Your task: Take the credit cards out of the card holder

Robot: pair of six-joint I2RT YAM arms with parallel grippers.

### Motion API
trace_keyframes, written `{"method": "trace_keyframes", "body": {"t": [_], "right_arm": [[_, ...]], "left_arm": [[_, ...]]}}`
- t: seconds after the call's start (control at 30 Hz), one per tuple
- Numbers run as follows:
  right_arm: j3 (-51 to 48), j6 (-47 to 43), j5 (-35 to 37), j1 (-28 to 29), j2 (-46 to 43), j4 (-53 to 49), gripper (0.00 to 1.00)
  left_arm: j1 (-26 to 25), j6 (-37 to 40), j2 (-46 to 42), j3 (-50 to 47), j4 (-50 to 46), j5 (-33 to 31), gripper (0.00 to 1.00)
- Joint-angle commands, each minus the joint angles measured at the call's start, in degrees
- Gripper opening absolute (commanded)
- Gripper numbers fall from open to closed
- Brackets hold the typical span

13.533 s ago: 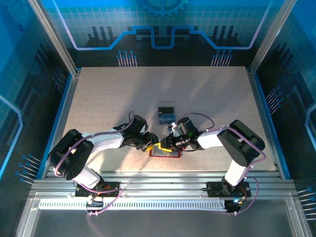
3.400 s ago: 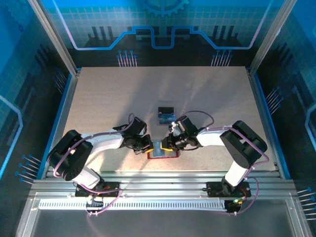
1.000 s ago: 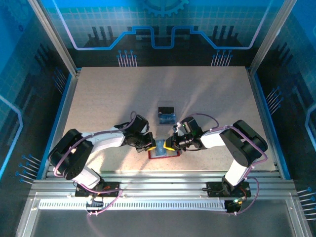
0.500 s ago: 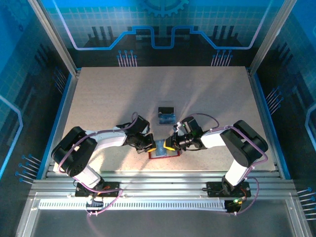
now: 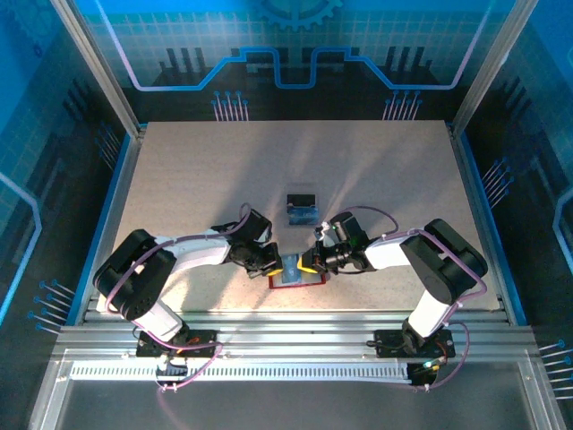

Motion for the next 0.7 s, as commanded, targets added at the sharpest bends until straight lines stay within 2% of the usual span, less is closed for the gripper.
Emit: {"method": "trace_keyframes", "body": {"t": [0.0,0.27,0.67], "right_arm": [[-0.74,-0.88,0.09,-0.76,-1.01,-0.32,0.01],[-0.87,-3.6,-0.83,-2.87,-2.35,-3.79,0.0],[1.42,-11.98,0.07,-6.48,-8.13,-18.65,0.0]], "left_arm": [[-0.35,1.03,1.7,-0.27,-4.99,-2.67,0.05],[-0.38,1.11,1.88,-0.42,-4.99,-2.84,0.05],[-0.4,1.18,1.48,-0.35,-5.03,-2.88,0.07]]}}
